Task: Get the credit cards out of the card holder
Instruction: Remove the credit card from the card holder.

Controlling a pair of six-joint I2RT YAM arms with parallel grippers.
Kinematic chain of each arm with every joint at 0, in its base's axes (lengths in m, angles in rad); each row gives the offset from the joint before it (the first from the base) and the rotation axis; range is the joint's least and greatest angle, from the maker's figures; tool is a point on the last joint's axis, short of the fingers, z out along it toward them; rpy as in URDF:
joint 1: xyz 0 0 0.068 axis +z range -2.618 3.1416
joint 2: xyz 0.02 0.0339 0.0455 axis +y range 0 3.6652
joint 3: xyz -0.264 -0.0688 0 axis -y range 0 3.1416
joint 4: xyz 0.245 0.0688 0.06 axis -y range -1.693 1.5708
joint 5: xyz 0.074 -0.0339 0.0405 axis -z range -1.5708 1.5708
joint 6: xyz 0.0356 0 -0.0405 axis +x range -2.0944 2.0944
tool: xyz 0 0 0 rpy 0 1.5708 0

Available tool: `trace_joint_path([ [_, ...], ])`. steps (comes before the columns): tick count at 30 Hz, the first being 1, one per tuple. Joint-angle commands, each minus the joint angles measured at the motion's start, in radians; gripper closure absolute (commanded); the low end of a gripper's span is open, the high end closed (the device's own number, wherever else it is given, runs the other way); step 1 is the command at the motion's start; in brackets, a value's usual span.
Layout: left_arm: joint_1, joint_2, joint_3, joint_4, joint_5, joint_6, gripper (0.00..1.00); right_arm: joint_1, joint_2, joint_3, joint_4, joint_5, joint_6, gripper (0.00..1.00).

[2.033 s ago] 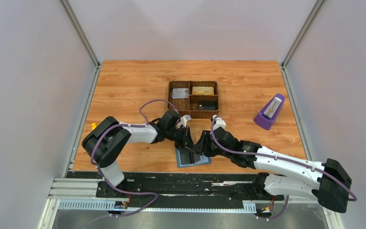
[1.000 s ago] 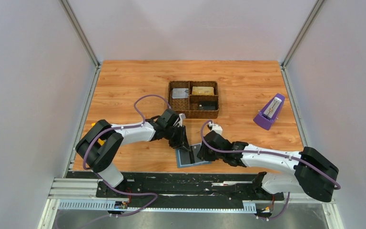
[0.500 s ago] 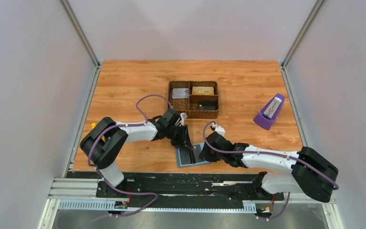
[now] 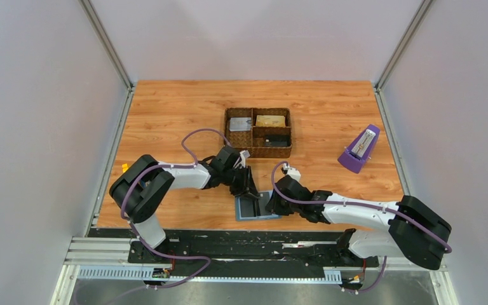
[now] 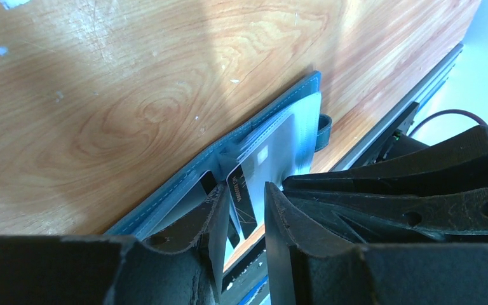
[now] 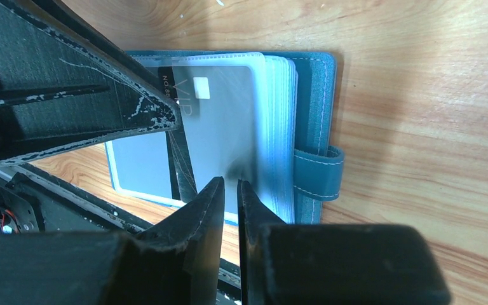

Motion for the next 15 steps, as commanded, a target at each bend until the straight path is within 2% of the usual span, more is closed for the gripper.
trace_joint_path([
  [1,-0.002,0.005,-0.018,0.054,0.021,-0.035,0.65,-0.005,-0.009,-0.017,0.019,0.005,0.012,0.85],
  [9,-0.001,-0.036,-0.03,0.018,-0.019,-0.035,0.66,-0.007,-0.008,-0.016,0.021,0.004,0.013,0.85],
  [15,-0.001,-0.023,-0.056,0.124,0.052,-0.105,0.77,-0.007,-0.006,-0.014,0.022,0.001,0.014,0.85],
])
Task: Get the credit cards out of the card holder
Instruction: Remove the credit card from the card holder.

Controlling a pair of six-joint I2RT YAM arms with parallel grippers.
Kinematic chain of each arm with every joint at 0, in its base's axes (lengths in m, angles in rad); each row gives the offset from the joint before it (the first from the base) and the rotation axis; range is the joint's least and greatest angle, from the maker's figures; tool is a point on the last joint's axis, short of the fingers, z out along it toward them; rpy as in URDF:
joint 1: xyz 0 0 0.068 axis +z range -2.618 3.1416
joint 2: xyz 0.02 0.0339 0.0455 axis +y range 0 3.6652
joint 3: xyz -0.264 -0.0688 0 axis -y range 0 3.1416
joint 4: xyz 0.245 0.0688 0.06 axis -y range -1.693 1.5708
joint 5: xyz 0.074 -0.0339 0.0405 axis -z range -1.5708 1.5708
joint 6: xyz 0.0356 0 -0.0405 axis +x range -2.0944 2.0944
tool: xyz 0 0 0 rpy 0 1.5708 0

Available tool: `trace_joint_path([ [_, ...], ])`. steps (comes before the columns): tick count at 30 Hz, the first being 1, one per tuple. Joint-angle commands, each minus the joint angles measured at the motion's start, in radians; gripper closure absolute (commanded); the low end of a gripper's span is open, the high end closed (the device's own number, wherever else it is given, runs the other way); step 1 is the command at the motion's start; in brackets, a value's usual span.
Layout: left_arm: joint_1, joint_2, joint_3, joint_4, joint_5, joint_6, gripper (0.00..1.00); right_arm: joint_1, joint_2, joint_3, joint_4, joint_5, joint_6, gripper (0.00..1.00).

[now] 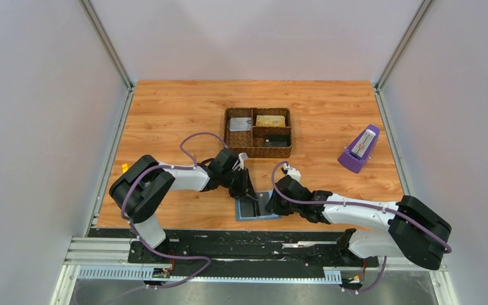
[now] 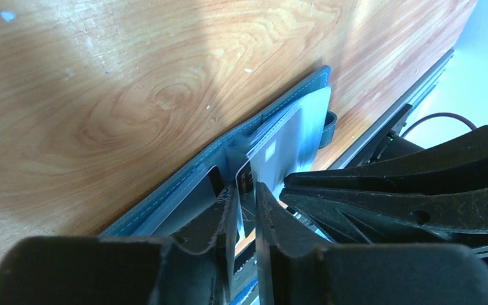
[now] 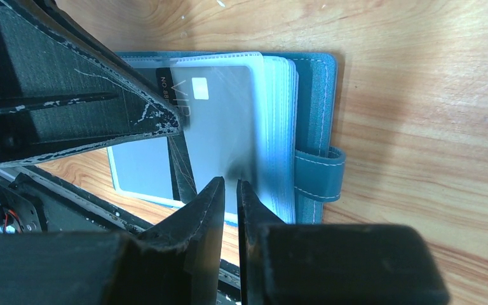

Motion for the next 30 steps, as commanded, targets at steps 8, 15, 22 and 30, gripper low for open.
trace_joint_path([
  [8,0.014,-0.086,-0.016,-0.031,-0.005,-0.041,1.0,-0.011,-0.013,-0.019,0.008,0.005,0.012,0.85],
  [15,0.075,-0.144,-0.056,-0.063,-0.015,-0.024,1.0,-0.021,-0.019,-0.027,0.005,0.003,0.018,0.85],
  [22,0.098,-0.178,-0.06,-0.062,0.021,-0.008,1.0,-0.028,-0.017,-0.011,0.004,-0.01,0.002,0.84],
  [30,0.125,-0.315,-0.052,-0.177,-0.028,0.014,1.0,-0.034,-0.091,0.039,0.031,-0.092,-0.096,0.71],
])
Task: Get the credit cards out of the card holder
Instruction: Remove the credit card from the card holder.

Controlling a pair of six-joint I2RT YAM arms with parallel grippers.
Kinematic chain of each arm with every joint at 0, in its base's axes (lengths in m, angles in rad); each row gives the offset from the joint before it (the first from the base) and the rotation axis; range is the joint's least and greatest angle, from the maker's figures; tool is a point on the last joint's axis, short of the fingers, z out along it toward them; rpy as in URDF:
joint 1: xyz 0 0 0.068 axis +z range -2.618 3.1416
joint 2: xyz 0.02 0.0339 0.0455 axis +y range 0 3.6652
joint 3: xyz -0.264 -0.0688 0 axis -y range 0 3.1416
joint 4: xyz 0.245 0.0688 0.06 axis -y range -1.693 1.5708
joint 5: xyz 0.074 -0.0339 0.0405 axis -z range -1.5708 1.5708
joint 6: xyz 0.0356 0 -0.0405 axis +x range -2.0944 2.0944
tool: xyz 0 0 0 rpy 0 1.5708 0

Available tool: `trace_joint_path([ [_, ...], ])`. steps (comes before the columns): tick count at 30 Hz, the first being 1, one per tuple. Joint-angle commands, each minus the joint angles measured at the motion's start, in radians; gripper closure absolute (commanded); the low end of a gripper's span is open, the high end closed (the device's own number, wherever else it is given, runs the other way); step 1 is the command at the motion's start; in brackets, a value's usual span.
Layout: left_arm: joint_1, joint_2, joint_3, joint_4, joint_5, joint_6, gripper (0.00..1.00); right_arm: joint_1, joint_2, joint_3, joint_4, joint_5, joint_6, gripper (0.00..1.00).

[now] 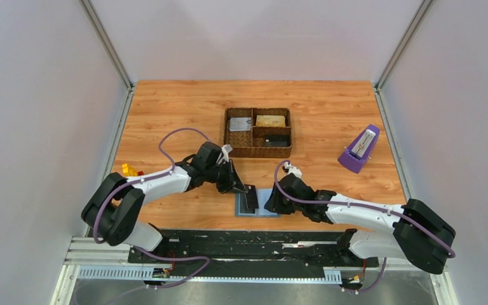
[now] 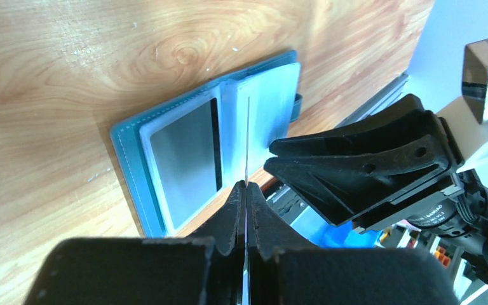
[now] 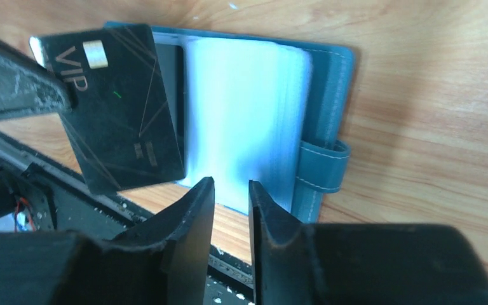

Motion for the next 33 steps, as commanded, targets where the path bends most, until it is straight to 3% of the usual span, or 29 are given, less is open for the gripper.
trace_joint_path([
  [1,0.012,-0.118,0.013,-0.074,-0.048,0.039,1.0,-0.006,-0.082,0.05,0.039,-0.055,-0.088,0.68],
  [7,0.013,-0.207,0.029,-0.125,-0.084,0.044,1.0,-0.007,-0.162,0.068,0.045,-0.049,-0.106,0.46],
  [15,0.012,-0.271,0.018,-0.091,-0.055,-0.012,1.0,-0.007,-0.124,0.158,0.042,-0.167,-0.129,0.15],
  [25,0.013,-0.302,0.016,-0.089,-0.058,-0.032,1.0,0.002,-0.018,0.234,0.006,-0.153,-0.109,0.17],
  [33,0.013,-0.297,0.013,-0.084,-0.057,-0.036,1.0,0.02,0.033,0.262,-0.002,-0.138,-0.112,0.27],
])
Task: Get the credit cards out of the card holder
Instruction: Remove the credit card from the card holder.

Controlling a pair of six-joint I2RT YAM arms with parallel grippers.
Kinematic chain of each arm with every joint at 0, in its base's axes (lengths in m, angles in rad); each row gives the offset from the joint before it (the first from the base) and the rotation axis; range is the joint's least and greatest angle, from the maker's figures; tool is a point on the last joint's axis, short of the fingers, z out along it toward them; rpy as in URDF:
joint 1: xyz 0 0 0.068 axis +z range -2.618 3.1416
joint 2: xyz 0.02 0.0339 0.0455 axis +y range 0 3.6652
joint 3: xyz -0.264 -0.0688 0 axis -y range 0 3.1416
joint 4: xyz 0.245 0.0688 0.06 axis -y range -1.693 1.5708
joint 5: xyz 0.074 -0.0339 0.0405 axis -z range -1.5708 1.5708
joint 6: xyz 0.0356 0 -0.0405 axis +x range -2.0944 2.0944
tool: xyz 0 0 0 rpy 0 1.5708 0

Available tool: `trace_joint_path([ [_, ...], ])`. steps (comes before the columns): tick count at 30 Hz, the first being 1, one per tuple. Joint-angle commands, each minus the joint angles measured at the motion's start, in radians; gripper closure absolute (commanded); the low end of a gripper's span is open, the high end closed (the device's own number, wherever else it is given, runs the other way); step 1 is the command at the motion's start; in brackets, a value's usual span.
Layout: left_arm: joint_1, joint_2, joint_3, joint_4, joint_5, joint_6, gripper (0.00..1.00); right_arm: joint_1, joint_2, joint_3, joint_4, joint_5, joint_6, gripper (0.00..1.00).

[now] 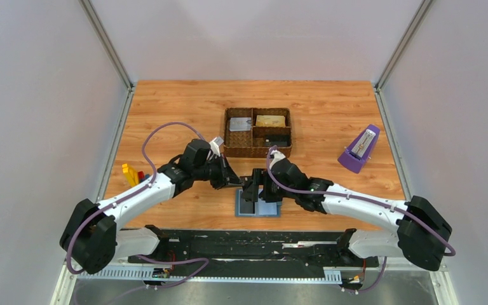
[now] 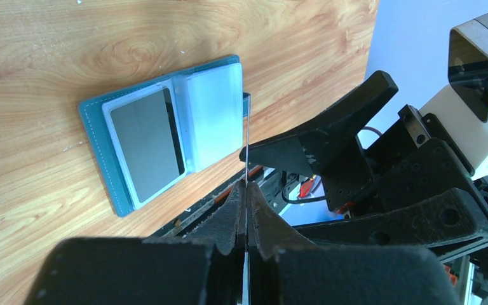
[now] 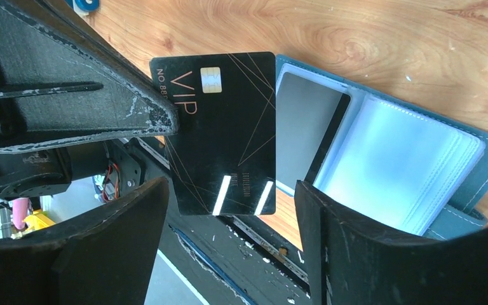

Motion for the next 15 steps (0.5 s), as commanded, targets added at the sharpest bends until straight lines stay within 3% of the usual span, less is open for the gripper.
trace_joint_path([
  [1,0.001,-0.021,0.012,0.021,0.004,-0.008,1.0,0.015,0.022,0.05,-0.001,0.015,-0.002,0.29],
  [8,0.002,-0.017,0.009,0.014,0.007,-0.01,0.96,0.027,0.024,0.05,-0.007,0.045,-0.027,0.52],
  [12,0.001,-0.026,0.021,-0.015,0.007,0.003,0.86,0.027,-0.009,0.028,-0.003,0.063,-0.094,0.62],
  [15,0.001,-0.036,0.051,-0.078,0.002,0.033,0.72,0.027,-0.054,0.005,0.001,0.065,-0.159,0.65],
])
